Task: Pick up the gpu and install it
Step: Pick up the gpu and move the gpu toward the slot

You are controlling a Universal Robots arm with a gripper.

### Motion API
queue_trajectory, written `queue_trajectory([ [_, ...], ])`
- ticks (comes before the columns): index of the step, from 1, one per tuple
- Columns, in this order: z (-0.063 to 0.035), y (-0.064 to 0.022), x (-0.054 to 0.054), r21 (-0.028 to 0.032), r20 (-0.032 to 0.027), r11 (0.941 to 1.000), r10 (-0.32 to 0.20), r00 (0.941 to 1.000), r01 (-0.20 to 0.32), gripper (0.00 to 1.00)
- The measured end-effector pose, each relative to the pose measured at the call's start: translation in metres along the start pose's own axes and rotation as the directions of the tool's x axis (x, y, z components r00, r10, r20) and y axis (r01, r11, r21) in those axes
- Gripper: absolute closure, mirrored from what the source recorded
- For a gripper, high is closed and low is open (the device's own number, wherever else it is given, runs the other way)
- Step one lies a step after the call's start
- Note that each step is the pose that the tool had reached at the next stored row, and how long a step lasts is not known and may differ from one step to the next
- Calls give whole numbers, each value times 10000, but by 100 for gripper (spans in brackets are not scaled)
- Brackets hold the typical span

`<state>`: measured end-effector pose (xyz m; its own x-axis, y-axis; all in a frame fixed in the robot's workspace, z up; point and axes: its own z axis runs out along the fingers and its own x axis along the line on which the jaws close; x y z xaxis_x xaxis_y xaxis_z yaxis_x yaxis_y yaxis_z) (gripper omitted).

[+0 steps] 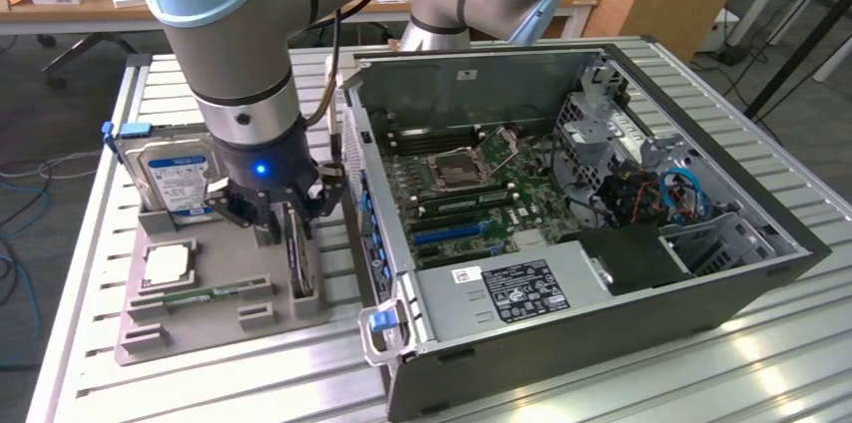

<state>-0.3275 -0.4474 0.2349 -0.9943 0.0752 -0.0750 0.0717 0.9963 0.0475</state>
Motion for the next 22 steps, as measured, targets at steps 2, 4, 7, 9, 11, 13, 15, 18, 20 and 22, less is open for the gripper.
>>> queue_trajectory([
  [2, 0, 0, 0, 0, -1, 10000, 0, 10000, 0, 59],
  [4, 0, 0, 0, 0, 0, 10000, 1, 10000, -1, 60],
  [7, 0, 0, 0, 0, 0, 10000, 1, 10000, -1, 67],
  [9, 0, 0, 0, 0, 0, 10000, 0, 10000, 0, 67],
  [11, 0, 0, 0, 0, 0, 10000, 1, 10000, -1, 67],
  [13, 0, 0, 0, 0, 0, 10000, 1, 10000, -1, 67],
  [15, 0, 0, 0, 0, 0, 10000, 0, 10000, 0, 67],
  [18, 0, 0, 0, 0, -1, 10000, 0, 10000, 0, 74],
  [20, 0, 0, 0, 0, -1, 10000, 1, 10000, -1, 74],
  [22, 0, 0, 0, 0, 0, 10000, 1, 10000, -1, 74],
])
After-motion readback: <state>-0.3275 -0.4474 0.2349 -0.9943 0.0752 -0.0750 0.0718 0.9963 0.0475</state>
